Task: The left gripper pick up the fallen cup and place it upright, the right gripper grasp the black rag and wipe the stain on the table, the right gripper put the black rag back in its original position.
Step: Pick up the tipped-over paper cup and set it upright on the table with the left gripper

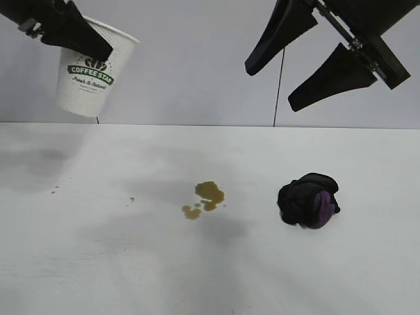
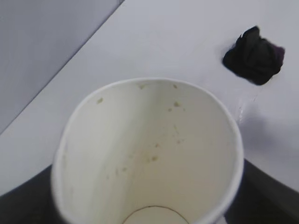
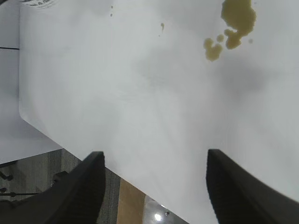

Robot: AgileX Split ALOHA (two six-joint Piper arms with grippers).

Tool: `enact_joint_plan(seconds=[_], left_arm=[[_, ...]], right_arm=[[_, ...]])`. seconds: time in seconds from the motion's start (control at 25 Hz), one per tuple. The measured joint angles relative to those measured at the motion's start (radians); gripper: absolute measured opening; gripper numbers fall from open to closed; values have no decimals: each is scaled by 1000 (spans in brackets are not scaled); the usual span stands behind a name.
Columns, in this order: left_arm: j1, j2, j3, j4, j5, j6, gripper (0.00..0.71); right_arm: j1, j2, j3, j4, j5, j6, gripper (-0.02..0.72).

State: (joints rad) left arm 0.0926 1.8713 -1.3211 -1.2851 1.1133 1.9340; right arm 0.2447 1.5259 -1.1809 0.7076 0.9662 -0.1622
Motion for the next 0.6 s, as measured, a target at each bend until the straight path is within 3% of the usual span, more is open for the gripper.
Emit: enact_joint_plan(seconds=[0.32,0.6], left_arm=[[19,0,210,-164,-146,259,528],[19,0,343,-383,-179,511,528]], right_arm=[[0,0,0,0,-2,0,430],[0,0,0,0,-2,0,430]])
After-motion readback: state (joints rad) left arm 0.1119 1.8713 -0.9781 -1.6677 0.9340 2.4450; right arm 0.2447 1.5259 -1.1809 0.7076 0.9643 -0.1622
